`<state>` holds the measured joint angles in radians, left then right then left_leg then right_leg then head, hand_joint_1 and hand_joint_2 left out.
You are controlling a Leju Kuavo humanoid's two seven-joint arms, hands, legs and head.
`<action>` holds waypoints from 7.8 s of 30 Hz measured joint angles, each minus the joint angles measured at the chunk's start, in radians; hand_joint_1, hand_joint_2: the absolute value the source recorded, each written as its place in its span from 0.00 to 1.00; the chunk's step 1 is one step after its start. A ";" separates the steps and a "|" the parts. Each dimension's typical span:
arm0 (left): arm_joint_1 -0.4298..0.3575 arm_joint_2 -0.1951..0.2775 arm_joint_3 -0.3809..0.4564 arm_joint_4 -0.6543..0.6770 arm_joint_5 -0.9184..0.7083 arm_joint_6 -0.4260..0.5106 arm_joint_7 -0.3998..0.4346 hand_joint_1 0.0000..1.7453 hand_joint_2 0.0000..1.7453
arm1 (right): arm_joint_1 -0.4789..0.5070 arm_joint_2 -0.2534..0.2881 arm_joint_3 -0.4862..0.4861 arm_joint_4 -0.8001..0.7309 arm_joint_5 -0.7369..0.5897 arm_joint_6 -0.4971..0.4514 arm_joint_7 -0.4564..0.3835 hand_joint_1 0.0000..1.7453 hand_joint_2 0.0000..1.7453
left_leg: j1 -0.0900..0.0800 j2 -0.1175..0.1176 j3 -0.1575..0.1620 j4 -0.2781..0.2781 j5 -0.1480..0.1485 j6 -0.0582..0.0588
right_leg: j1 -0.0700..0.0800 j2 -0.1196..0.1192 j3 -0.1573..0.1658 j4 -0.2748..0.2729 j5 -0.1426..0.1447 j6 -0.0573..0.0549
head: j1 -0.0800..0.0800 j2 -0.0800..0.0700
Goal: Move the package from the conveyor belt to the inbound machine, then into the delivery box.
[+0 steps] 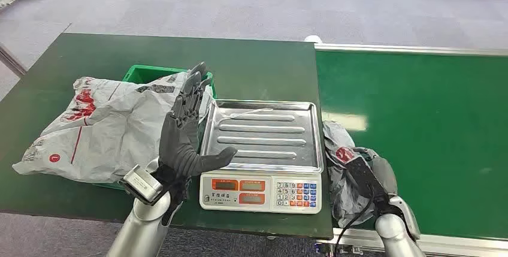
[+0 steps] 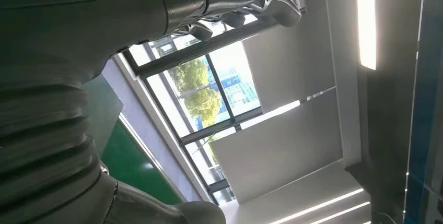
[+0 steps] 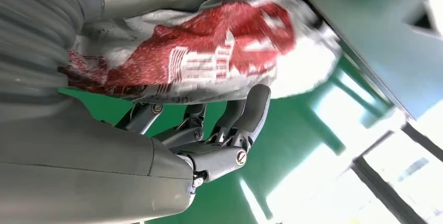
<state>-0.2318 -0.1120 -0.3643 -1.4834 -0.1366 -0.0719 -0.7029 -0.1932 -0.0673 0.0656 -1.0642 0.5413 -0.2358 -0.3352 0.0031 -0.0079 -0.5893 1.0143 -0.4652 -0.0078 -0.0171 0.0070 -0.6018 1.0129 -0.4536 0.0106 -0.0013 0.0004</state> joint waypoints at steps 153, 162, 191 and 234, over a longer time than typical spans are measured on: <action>-0.057 -0.038 0.019 0.096 -0.003 0.168 0.001 0.00 1.00 | 0.039 0.107 -0.164 -0.188 -0.327 -0.460 -0.363 0.00 1.00 | 0.000 -0.002 -0.002 0.001 0.002 0.002 | 0.000 -0.001 -0.001 0.000 0.001 0.002 | 0.000 0.000; -0.136 -0.083 0.008 0.349 -0.164 0.091 0.051 0.00 1.00 | 0.001 0.101 -0.105 -0.072 -0.380 -0.435 -0.364 0.00 1.00 | 0.000 -0.002 -0.003 0.001 0.002 0.002 | -0.001 -0.001 -0.001 0.000 0.001 0.002 | 0.000 0.000; -0.297 -0.137 -0.028 0.846 -0.504 -0.040 0.356 0.76 1.00 | -0.018 0.101 -0.064 0.043 -0.346 -0.400 -0.366 0.00 1.00 | 0.000 -0.003 -0.003 0.001 0.002 0.002 | -0.001 -0.001 -0.001 0.000 0.001 0.003 | 0.000 0.000; -0.141 -0.052 -0.115 0.302 -0.127 0.322 0.000 1.00 1.00 | -0.005 0.098 -0.065 0.063 -0.360 -0.410 -0.366 0.00 1.00 | 0.000 -0.004 -0.004 0.001 0.002 0.002 | 0.000 -0.003 -0.001 0.000 0.001 0.003 | 0.000 0.000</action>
<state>-0.3729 -0.1638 -0.4793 -1.1818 -0.2637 0.2502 -0.7031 -0.1979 0.0308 0.0003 -1.0012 0.1808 -0.6456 -0.7012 0.0029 -0.0124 -0.5931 1.0150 -0.4631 -0.0057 -0.0174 0.0042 -0.6032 1.0128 -0.4527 0.0132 -0.0011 0.0004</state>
